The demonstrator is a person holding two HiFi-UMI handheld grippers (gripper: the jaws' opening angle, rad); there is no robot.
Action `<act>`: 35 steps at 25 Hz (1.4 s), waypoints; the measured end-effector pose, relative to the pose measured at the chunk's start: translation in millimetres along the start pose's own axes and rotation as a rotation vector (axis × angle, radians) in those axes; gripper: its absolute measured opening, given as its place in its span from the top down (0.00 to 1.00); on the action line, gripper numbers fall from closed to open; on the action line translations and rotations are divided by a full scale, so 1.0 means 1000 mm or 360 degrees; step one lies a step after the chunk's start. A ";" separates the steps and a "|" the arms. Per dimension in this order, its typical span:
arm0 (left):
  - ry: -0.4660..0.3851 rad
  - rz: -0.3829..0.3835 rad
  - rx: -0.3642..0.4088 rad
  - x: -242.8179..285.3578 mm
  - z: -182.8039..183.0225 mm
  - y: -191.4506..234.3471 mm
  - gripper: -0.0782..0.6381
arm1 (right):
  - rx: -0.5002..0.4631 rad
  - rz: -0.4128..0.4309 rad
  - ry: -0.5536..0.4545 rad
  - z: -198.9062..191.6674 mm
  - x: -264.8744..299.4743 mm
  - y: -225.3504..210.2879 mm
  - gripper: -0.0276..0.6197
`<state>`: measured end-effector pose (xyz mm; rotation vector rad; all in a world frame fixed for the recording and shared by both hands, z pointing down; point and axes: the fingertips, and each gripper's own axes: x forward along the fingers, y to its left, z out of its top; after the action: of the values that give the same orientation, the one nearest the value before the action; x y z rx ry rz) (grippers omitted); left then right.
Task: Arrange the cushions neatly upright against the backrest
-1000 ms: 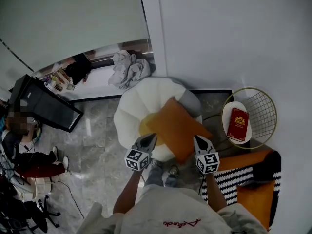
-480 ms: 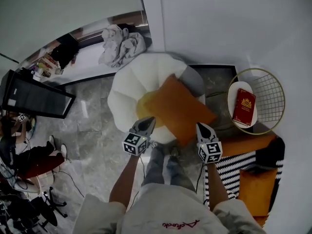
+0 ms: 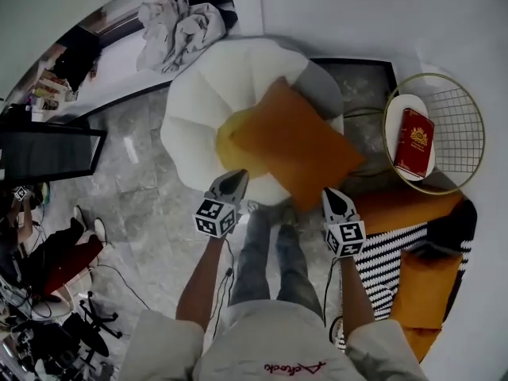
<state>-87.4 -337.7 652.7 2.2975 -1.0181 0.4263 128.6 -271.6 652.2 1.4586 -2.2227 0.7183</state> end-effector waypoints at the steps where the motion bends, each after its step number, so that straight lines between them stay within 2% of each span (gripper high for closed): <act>1: 0.0013 0.0001 -0.0017 0.003 -0.009 0.005 0.84 | 0.0008 0.0001 0.0022 -0.009 0.004 0.001 0.91; 8: 0.0094 0.0017 -0.0076 0.021 -0.046 0.041 0.84 | 0.0072 0.0008 0.0113 -0.048 0.045 0.004 0.91; 14: 0.0189 -0.0022 -0.0050 0.034 -0.056 0.053 0.84 | 0.0182 -0.0073 0.0119 -0.061 0.054 -0.004 0.91; 21: 0.0325 -0.0199 0.0077 0.104 -0.051 0.030 0.84 | 0.0390 -0.0315 0.0095 -0.093 0.031 -0.065 0.91; 27: 0.0468 -0.0362 0.0175 0.157 -0.065 0.000 0.84 | 0.0589 -0.0523 0.0098 -0.136 0.001 -0.097 0.91; 31: 0.0528 -0.0420 0.0244 0.181 -0.079 -0.009 0.84 | 0.0685 -0.0593 0.0101 -0.164 -0.008 -0.103 0.91; 35: 0.0570 -0.0426 0.0263 0.191 -0.092 -0.009 0.84 | 0.0734 -0.0607 0.0101 -0.179 -0.009 -0.100 0.91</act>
<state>39.9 -382.9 816.2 2.3436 -0.5094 0.7979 231.6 -189.7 810.1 1.9681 -1.7195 1.1689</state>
